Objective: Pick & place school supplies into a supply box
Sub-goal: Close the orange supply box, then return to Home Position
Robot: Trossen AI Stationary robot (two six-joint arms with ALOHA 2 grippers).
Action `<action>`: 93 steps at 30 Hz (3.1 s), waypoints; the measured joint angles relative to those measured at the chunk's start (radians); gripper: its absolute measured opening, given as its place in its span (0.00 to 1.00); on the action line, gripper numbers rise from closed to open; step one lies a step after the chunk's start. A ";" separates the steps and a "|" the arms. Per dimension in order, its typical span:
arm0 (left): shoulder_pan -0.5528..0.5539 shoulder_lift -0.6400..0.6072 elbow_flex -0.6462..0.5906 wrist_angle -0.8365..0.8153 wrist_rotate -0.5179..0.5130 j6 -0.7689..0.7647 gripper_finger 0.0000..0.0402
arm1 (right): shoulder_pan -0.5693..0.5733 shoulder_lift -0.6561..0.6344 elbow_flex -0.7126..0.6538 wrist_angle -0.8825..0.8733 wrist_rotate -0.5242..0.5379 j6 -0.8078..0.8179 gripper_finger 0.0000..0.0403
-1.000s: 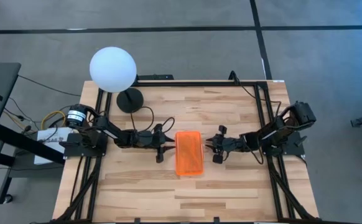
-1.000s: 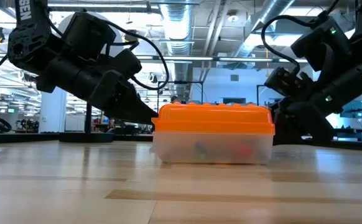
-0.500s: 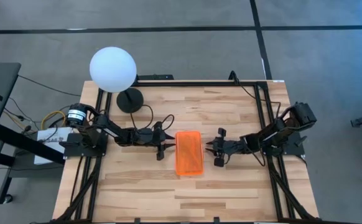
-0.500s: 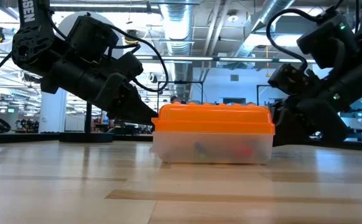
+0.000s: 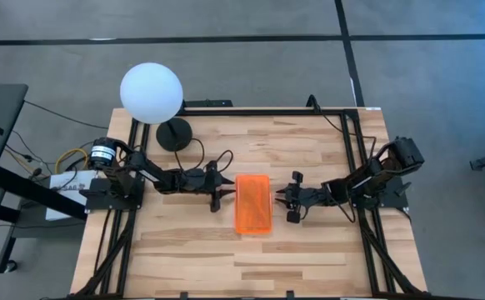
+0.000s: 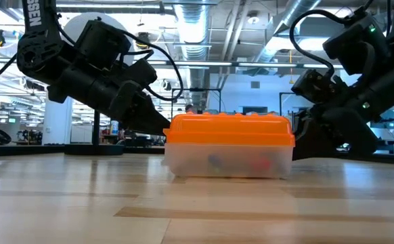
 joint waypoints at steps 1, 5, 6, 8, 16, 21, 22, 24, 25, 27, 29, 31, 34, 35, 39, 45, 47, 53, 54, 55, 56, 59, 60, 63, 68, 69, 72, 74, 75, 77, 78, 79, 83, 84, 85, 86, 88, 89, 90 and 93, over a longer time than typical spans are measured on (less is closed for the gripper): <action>0.000 0.000 0.000 0.000 0.006 0.000 0.34 | 0.000 0.000 0.000 0.000 0.000 0.000 0.28; -0.002 0.000 -0.008 -0.012 0.038 -0.003 0.34 | 0.000 0.000 0.000 -0.014 0.008 -0.002 0.28; -0.002 0.000 -0.015 -0.016 0.039 -0.011 0.34 | 0.000 0.000 0.000 -0.024 0.014 -0.006 0.28; -0.002 0.000 -0.039 -0.006 0.039 -0.027 0.34 | 0.000 0.000 0.000 -0.039 0.033 -0.008 0.28; -0.064 -0.013 -0.216 0.170 -0.108 -0.119 0.34 | 0.001 0.000 0.000 -0.055 0.103 -0.044 0.28; -0.126 -0.048 -0.405 0.616 -0.110 -0.047 0.34 | 0.014 -0.039 0.000 0.021 0.107 -0.175 0.28; -0.132 -0.068 -0.434 0.627 -0.109 -0.042 0.34 | 0.018 -0.062 0.000 0.019 0.108 -0.197 0.28; -0.130 -0.140 -0.439 0.547 -0.140 -0.043 0.34 | 0.023 -0.114 0.000 0.018 0.115 -0.217 0.28; -0.130 -0.184 -0.439 0.501 -0.145 -0.044 0.34 | 0.025 -0.143 0.000 0.010 0.127 -0.219 0.28; -0.130 -0.224 -0.435 0.420 -0.134 -0.043 0.34 | 0.032 -0.200 0.000 -0.033 0.163 -0.215 0.28; -0.132 -0.259 -0.439 0.394 -0.130 -0.010 0.34 | 0.046 -0.265 0.000 -0.102 0.188 -0.211 0.28; -0.137 -0.300 -0.439 0.416 -0.131 0.039 0.34 | 0.065 -0.321 0.000 -0.163 0.190 -0.211 0.28; -0.136 -0.345 -0.439 0.401 -0.147 0.114 0.34 | 0.096 -0.402 0.000 -0.242 0.190 -0.232 0.28; -0.136 -0.361 -0.439 0.401 -0.166 0.135 0.34 | 0.108 -0.425 0.000 -0.273 0.191 -0.245 0.28; -0.135 -0.413 -0.439 0.370 -0.246 0.190 0.34 | 0.153 -0.501 -0.002 -0.363 0.238 -0.248 0.28; -0.136 -0.525 -0.439 0.290 -0.269 0.218 0.34 | 0.207 -0.613 -0.098 -0.324 0.329 -0.249 0.28; -0.136 -0.580 -0.439 0.261 -0.269 0.223 0.34 | 0.218 -0.655 -0.150 -0.261 0.335 -0.262 0.28; -0.136 -0.789 -0.438 0.023 -0.271 0.225 0.34 | 0.252 -0.775 -0.295 0.033 0.301 -0.408 0.28; -0.136 -0.827 -0.438 -0.016 -0.271 0.225 0.34 | 0.253 -0.788 -0.306 0.061 0.289 -0.438 0.28; -0.136 -0.864 -0.438 -0.051 -0.271 0.224 0.34 | 0.254 -0.797 -0.305 0.072 0.275 -0.453 0.28; -0.136 -0.904 -0.438 -0.089 -0.271 0.223 0.34 | 0.253 -0.807 -0.305 0.069 0.269 -0.469 0.28; -0.136 -1.006 -0.438 -0.188 -0.271 0.221 0.34 | 0.239 -0.847 -0.305 0.067 0.232 -0.509 0.28; -0.136 -1.039 -0.438 -0.217 -0.271 0.220 0.34 | 0.228 -0.858 -0.305 0.060 0.213 -0.516 0.28; -0.136 -1.132 -0.438 -0.330 -0.271 0.212 0.34 | 0.179 -0.888 -0.305 0.026 0.161 -0.524 0.28; -0.136 -1.284 -0.438 -0.530 -0.271 0.189 0.34 | 0.071 -0.950 -0.306 -0.008 0.091 -0.549 0.28; -0.136 -1.317 -0.438 -0.562 -0.271 0.185 0.34 | 0.046 -0.967 -0.306 -0.008 0.067 -0.558 0.28; -0.136 -1.415 -0.438 -0.673 -0.271 0.169 0.34 | -0.036 -1.017 -0.306 -0.023 -0.042 -0.565 0.28; -0.136 -1.479 -0.438 -0.749 -0.264 0.159 0.34 | -0.086 -1.043 -0.306 -0.065 -0.151 -0.541 0.28; -0.136 -1.511 -0.438 -0.784 -0.253 0.157 0.34 | -0.108 -1.054 -0.306 -0.095 -0.204 -0.528 0.28; -0.137 -1.579 -0.438 -0.844 -0.231 0.157 0.34 | -0.144 -1.067 -0.306 -0.157 -0.269 -0.507 0.28; -0.137 -1.609 -0.438 -0.859 -0.224 0.159 0.34 | -0.159 -1.073 -0.306 -0.174 -0.272 -0.497 0.28; -0.137 -1.634 -0.437 -0.859 -0.212 0.173 0.34 | -0.172 -1.078 -0.306 -0.183 -0.272 -0.491 0.28; -0.137 -1.713 -0.437 -0.864 -0.189 0.233 0.34 | -0.196 -1.114 -0.306 -0.184 -0.297 -0.501 0.28; -0.137 -1.723 -0.437 -0.864 -0.188 0.241 0.34 | -0.198 -1.128 -0.306 -0.186 -0.299 -0.509 0.28; -0.137 -1.730 -0.437 -0.864 -0.188 0.247 0.34 | -0.201 -1.146 -0.306 -0.193 -0.293 -0.514 0.28; -0.137 -1.732 -0.437 -0.864 -0.186 0.249 0.34 | -0.205 -1.166 -0.306 -0.204 -0.291 -0.517 0.28; -0.137 -1.732 -0.437 -0.865 -0.182 0.249 0.34 | -0.217 -1.209 -0.306 -0.226 -0.288 -0.521 0.28; -0.137 -1.730 -0.437 -0.865 -0.182 0.249 0.34 | -0.224 -1.232 -0.306 -0.245 -0.288 -0.522 0.28; -0.137 -1.729 -0.436 -0.865 -0.183 0.249 0.34 | -0.231 -1.258 -0.306 -0.263 -0.288 -0.522 0.28; -0.137 -1.732 -0.427 -0.905 -0.181 0.244 0.34 | -0.248 -1.343 -0.306 -0.316 -0.288 -0.519 0.28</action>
